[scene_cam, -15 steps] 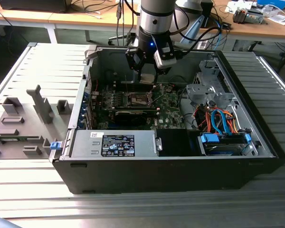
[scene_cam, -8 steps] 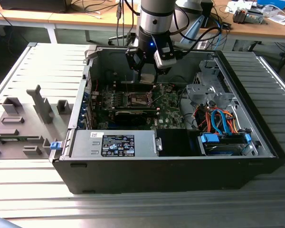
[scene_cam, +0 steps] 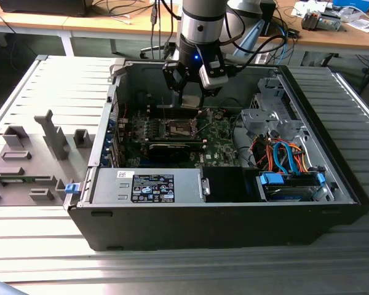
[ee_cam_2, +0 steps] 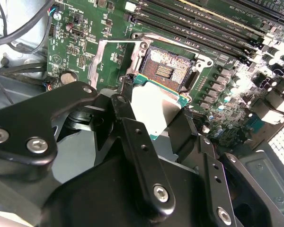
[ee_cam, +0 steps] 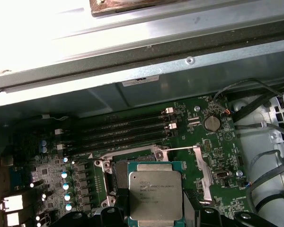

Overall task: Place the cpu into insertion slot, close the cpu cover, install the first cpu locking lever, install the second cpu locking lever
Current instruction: 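Place the cpu into insertion slot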

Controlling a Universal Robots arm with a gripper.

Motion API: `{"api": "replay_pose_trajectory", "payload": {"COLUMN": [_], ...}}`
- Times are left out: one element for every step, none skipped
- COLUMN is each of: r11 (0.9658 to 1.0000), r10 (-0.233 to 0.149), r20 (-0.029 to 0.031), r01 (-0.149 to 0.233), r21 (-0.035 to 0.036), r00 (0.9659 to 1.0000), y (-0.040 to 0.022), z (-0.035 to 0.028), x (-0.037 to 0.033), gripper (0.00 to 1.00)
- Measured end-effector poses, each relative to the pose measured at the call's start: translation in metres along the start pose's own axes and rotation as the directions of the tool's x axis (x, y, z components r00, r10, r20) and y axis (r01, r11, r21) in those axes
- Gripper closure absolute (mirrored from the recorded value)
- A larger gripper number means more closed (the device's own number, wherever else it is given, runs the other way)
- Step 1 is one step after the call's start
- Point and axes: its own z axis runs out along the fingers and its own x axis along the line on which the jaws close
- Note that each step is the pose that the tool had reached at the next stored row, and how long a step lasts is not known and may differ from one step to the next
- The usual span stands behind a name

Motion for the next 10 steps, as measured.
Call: {"api": "replay_pose_trajectory", "payload": {"r11": [1.0, 1.0, 1.0, 1.0, 1.0, 1.0, 1.0, 1.0, 1.0, 1.0], "r10": [0.001, 0.001, 0.002, 0.002, 0.003, 0.003, 0.004, 0.005, 0.005, 0.006], "r20": [0.0001, 0.0001, 0.0002, 0.0002, 0.0002, 0.0003, 0.0004, 0.0004, 0.0005, 0.0005], "r01": [-0.001, -0.001, -0.002, -0.002, -0.003, -0.003, -0.004, -0.005, -0.005, -0.006], "r21": [0.0, 0.0, 0.0, 0.0, -0.0001, -0.0001, -0.0001, 0.0, 0.0, -0.0001], "r00": [1.0, 1.0, 1.0, 1.0, 1.0, 1.0, 1.0, 1.0, 1.0, 1.0], "y": [0.0, 0.0, 0.0, 0.0, 0.0, 0.0, 0.0, 0.0, 0.0, 0.0], "z": [0.0, 0.0, 0.0, 0.0, 0.0, 0.0, 0.0, 0.0, 0.0, 0.0], "x": [0.0, 0.0, 0.0, 0.0, 0.0, 0.0, 0.0, 0.0, 0.0, 0.0], "gripper": [0.46, 0.46, 0.46, 0.46, 0.46, 0.46, 0.46, 0.46, 0.46, 0.46]}}
